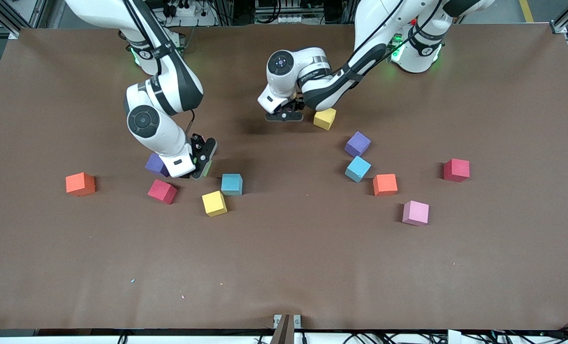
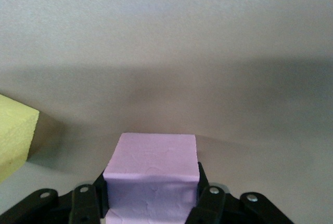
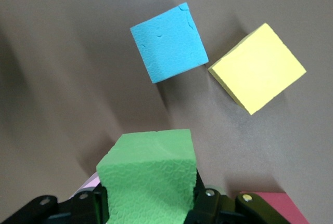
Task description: Arrange 11 blocks into digit 3
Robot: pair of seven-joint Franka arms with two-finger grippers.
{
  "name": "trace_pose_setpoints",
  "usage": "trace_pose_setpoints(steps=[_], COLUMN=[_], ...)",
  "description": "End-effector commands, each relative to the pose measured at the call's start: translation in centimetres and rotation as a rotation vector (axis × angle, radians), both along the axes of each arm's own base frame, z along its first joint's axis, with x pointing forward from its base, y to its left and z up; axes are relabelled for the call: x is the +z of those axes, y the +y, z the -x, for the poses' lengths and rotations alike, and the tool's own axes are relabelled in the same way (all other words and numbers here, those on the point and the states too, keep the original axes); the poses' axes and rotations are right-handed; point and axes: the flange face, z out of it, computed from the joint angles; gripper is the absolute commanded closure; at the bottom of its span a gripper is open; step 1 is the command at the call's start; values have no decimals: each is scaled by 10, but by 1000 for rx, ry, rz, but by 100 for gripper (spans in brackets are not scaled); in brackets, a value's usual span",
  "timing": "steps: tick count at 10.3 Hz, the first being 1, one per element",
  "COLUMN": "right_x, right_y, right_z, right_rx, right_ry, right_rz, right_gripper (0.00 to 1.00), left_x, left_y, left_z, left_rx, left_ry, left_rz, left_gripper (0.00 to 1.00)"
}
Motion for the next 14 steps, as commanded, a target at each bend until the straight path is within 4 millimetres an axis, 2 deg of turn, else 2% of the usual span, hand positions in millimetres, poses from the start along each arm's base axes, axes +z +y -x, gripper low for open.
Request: trace_pose_setpoints(steps=[1, 2, 3, 6, 9, 10, 11, 12, 13, 14], right_x=[6, 7, 7, 7, 5, 7, 9, 8, 8, 9], right_y=[1, 1, 1, 2, 0, 1, 7, 18, 34, 49], right_z=[-2, -2, -2, -1, 1, 4, 8, 15, 24, 33], right_rx=[78, 94, 109, 147, 186, 193, 208, 232, 266, 301], right_ry=[-13, -15, -15, -16, -13, -12, -10, -8, -6, -9], right_rz=[-18, -20, -21, -23, -22, -22, -22, -18, -17, -15], right_gripper=[100, 100, 100, 100, 100, 100, 100, 100, 100, 100], left_x=[0, 1, 2, 22, 66, 87, 112, 133, 145, 139], left_y=[-1, -1, -1, 1, 22, 29, 41, 57, 73, 88], left_z=[-1, -2, -4, -17, -38, -49, -65, -73, -79, -79], left_rx=[13, 16, 17, 35, 71, 128, 218, 323, 435, 537], left_ry=[-11, -13, -16, -52, -102, -86, -61, -55, -74, -76], left_rz=[-17, -17, -15, -3, -63, -40, -17, -66, -126, -177], left_gripper=[95, 71, 1, 0, 0, 0, 0, 0, 0, 0])
